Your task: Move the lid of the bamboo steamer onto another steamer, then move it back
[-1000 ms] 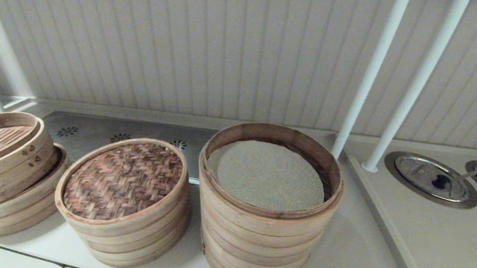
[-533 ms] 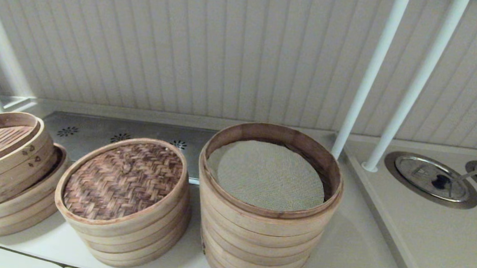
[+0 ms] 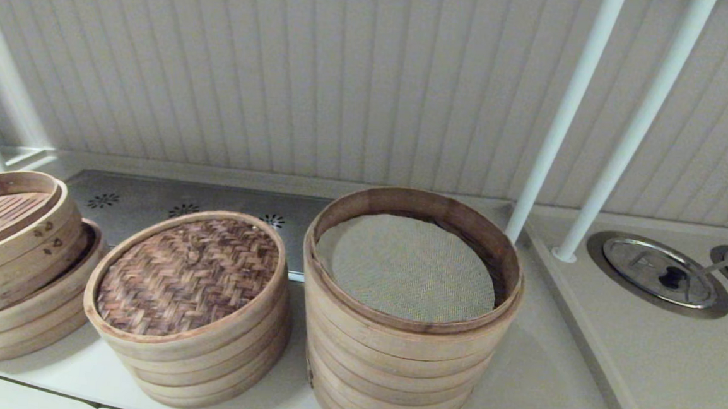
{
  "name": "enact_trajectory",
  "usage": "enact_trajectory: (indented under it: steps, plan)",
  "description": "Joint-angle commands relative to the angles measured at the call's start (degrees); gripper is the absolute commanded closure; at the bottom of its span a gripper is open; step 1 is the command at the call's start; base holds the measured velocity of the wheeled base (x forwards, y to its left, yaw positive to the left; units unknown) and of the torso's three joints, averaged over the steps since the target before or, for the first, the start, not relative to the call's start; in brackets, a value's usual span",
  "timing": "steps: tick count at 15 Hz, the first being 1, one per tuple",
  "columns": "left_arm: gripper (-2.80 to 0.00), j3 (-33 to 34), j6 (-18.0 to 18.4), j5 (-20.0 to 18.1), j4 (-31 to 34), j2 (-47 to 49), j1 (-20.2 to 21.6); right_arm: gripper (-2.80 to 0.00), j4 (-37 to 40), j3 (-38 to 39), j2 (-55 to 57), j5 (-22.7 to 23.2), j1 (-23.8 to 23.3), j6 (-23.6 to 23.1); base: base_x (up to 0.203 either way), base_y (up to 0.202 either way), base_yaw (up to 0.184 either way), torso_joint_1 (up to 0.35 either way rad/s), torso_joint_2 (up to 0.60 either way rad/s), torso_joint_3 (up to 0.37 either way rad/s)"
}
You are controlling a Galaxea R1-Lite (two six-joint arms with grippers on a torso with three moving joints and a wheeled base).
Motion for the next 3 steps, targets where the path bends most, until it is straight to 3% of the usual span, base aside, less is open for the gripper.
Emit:
enact_trajectory:
  steps: [1, 3]
  plan:
    - [0.00, 0.0, -0.2, 0.1, -0.1, 0.1, 0.0, 0.00, 0.0, 0.1, 0.0, 0.0, 0.0, 0.0, 0.000, 0.000, 0.000, 0.000, 0.00, 0.000]
    - [0.00, 0.0, -0.5, 0.1, -0.1, 0.1, 0.0, 0.00, 0.0, 0.1, 0.0, 0.0, 0.0, 0.0, 0.000, 0.000, 0.000, 0.000, 0.00, 0.000]
